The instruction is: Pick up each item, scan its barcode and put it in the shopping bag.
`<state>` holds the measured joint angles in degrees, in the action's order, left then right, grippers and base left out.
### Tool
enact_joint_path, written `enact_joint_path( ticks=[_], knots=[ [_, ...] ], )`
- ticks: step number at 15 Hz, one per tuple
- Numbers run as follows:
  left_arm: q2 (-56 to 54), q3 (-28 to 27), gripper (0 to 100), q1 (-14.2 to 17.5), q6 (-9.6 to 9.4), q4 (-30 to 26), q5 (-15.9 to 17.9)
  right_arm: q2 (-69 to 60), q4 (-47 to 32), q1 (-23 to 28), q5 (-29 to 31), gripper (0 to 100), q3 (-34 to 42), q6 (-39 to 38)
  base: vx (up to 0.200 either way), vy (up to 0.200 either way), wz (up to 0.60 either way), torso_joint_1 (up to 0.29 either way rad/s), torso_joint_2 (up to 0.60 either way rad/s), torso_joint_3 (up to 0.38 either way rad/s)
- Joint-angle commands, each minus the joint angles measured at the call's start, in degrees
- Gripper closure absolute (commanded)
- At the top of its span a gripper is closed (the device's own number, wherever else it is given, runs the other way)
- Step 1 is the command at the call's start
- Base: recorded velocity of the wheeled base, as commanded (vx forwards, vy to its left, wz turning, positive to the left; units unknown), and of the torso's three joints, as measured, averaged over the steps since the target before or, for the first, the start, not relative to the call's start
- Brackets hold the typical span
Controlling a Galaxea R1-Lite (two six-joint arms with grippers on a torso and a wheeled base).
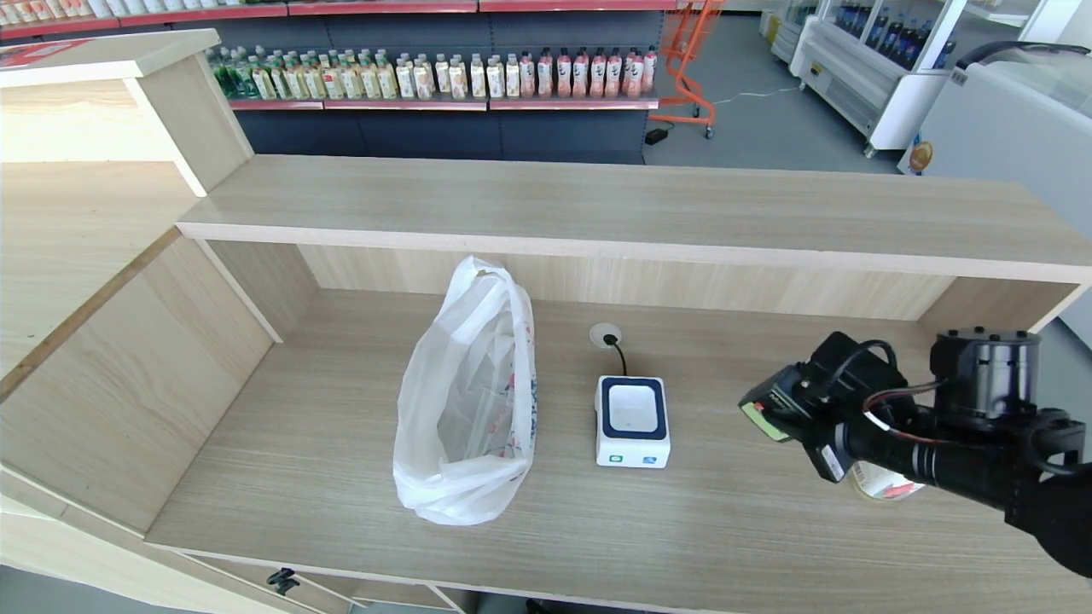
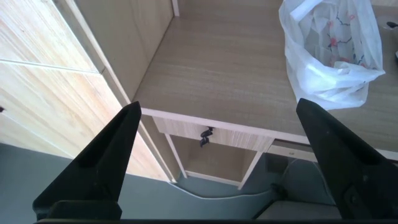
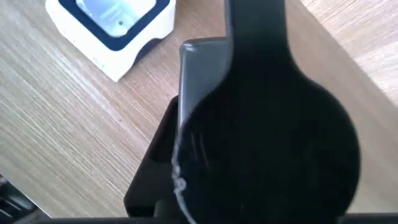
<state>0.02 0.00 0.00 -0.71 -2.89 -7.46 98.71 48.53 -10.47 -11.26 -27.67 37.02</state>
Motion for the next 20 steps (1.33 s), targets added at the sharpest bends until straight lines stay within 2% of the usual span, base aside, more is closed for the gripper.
enact_joint_path(
  ticks=[1,2,3,4,5,6,7,8,9,10,13,16,18,20],
  knots=[
    [-0.02,0.0,0,0.0,0.0,-0.01,-0.01,-9.94,0.78,1.86,-4.82,100,5.79,14.04,0.0,0.0,0.0,0.0,0.0,0.0],
    [-0.02,0.0,0,0.0,0.0,-0.01,-0.01,-10.2,0.51,1.86,-11.15,100,5.7,21.07,0.0,0.0,0.0,0.0,0.0,0.0],
    [-0.02,0.0,0,0.0,0.0,-0.01,-0.01,-10.82,-0.19,2.47,-21.26,100,5.79,32.59,0.0,0.0,0.0,0.0,0.0,0.0],
    [-0.02,0.0,0,0.0,0.0,-0.01,-0.01,-11.17,-2.56,3.79,-26.0,100,5.7,39.35,0.0,0.0,0.0,0.0,0.0,0.0],
    [-0.02,0.0,0,0.0,0.0,-0.01,-0.01,-12.22,-9.95,4.5,-30.92,100,5.44,53.42,0.0,0.0,0.0,0.0,0.0,0.0],
    [-0.02,0.0,0,0.0,0.0,-0.01,-0.01,-12.4,-12.76,4.58,-32.42,100,5.26,58.43,0.0,0.0,0.0,0.0,0.0,0.0],
    [-0.02,0.0,0,0.0,0.0,-0.01,-0.01,-13.45,-19.18,4.41,-36.11,100,4.82,68.89,0.0,0.0,0.0,0.0,0.0,0.0],
    [-0.02,0.0,0,0.0,0.0,-0.01,-0.01,-14.07,-21.99,4.14,-37.08,100,4.82,72.23,0.0,0.0,0.0,0.0,0.0,0.0],
    [-0.02,0.0,0,0.0,0.0,-0.01,-0.01,-15.83,-28.49,1.59,-38.83,100,4.73,79.96,0.0,0.0,0.0,0.0,0.0,0.0],
    [-0.02,0.0,0,0.0,0.0,-0.01,-0.01,-16.79,-30.86,-0.08,-39.54,100,4.56,83.39,0.0,0.0,0.0,0.0,0.0,0.0],
    [-0.02,0.0,0,0.0,0.0,-0.01,-0.01,-17.85,-29.11,-3.33,-43.67,100,3.24,107.29,0.0,0.0,0.0,0.0,0.0,0.0],
    [-0.02,0.0,0,0.0,0.0,-0.01,-0.01,-15.74,-29.11,-7.28,-48.24,100,3.5,123.55,0.0,0.0,0.0,0.0,0.0,0.0],
    [-0.02,0.0,0,0.0,0.0,-0.01,-0.01,-13.89,-29.63,-8.42,-52.37,100,3.59,127.98,0.0,0.0,0.0,0.0,0.0,0.0],
    [-0.02,0.0,0,0.0,0.0,-0.01,-0.01,-13.72,-29.55,-9.48,-52.37,100,3.59,127.98,0.0,0.0,0.0,0.0,0.0,0.0]
  ],
)
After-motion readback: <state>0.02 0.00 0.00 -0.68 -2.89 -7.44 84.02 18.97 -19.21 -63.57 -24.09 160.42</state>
